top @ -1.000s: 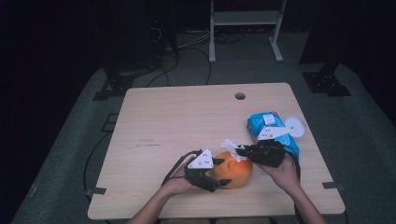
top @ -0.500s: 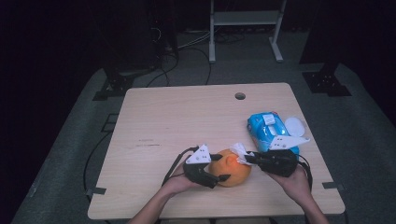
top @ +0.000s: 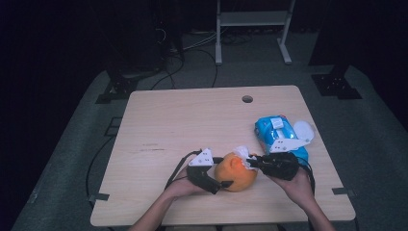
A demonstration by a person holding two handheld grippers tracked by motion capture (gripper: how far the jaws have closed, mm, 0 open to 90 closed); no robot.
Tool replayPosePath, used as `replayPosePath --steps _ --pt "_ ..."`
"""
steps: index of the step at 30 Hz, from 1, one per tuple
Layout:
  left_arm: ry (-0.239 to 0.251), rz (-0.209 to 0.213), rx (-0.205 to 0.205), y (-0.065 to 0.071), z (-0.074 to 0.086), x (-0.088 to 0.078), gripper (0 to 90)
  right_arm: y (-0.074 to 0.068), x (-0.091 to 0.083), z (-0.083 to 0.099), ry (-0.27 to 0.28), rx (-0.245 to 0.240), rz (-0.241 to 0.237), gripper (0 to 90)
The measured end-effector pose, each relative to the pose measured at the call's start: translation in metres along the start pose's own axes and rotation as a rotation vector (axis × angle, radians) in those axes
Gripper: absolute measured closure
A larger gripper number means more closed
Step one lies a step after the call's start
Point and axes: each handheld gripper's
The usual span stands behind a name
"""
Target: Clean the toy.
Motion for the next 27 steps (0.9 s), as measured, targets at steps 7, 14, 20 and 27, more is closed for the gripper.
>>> replayPosePath --steps 7,14,20,27 --pt "0.001 -0.064 0.027 -0.003 -0.021 -0.028 37.9 0.007 0.004 -0.009 0.07 0.047 -0.016 80.5" --pt "-0.033 -0.135 0.051 -0.01 -0.024 -0.05 37.6 0.02 0.034 -0.012 0.091 0.129 -0.078 80.4" --pt "-0.065 -0.135 0.033 -0.011 -0.014 -0.042 36.6 0.027 0.048 -0.005 0.039 0.154 -0.063 80.4" --pt "-0.09 -0.138 0.066 -0.001 -0.021 -0.03 35.8 0.019 0.025 -0.02 0.098 0.104 -0.043 80.4"
Point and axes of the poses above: each handheld gripper's, and its own axes: x roughly forward along the jaws, z roughly out of its underside, y roughly to its right, and after that the axes turned 2 degrees about -z, right-handed
